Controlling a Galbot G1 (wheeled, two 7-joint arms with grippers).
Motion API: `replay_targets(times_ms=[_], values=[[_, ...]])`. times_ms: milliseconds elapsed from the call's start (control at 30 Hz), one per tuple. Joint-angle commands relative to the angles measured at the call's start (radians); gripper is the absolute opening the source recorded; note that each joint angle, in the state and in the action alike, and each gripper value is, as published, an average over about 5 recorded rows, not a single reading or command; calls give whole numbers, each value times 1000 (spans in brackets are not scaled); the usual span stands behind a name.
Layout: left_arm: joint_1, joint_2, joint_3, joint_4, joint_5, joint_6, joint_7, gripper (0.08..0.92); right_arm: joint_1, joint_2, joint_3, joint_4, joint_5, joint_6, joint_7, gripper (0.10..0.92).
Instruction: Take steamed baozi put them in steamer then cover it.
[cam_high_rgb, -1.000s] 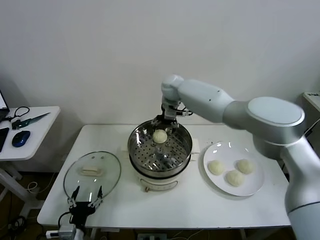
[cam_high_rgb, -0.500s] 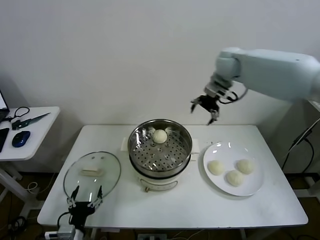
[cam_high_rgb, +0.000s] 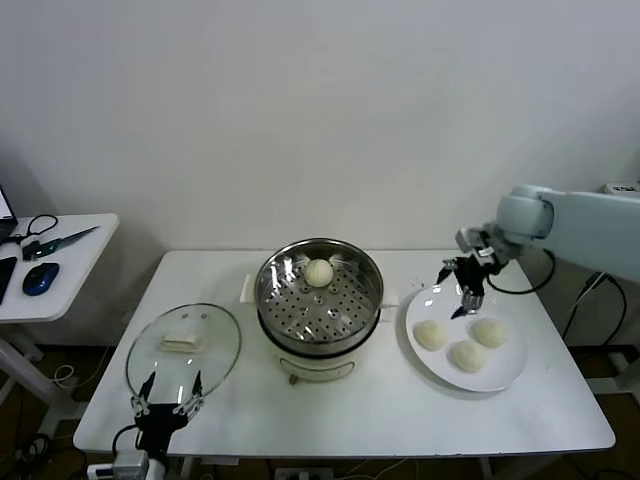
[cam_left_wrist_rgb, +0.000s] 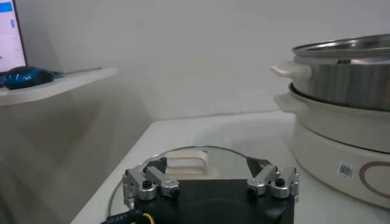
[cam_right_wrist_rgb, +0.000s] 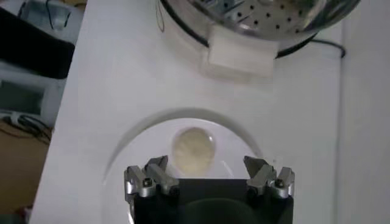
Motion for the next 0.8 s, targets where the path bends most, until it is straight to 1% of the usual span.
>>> replay_targets(times_ms=[33,267,633,700,800], values=[[4,-3,-1,2,2,-1,0,823,-267,-19,191,-76,-73,-128,53,823],[5,-5,-6,9,2,-3,-1,823,-341,38,260,-175,-104,-132,73,823],[-6,-3,-9,21,1,0,-1,823,-388,101,299,-245,-116,-133,73,822],[-6,-3,-10,20,0,1,-1,823,-386,106,295,-249,-117,-133,70,807],[-7,-3,-10,20,-1,3,-2,823,-379,109,288,-251,-118,-133,63,746]])
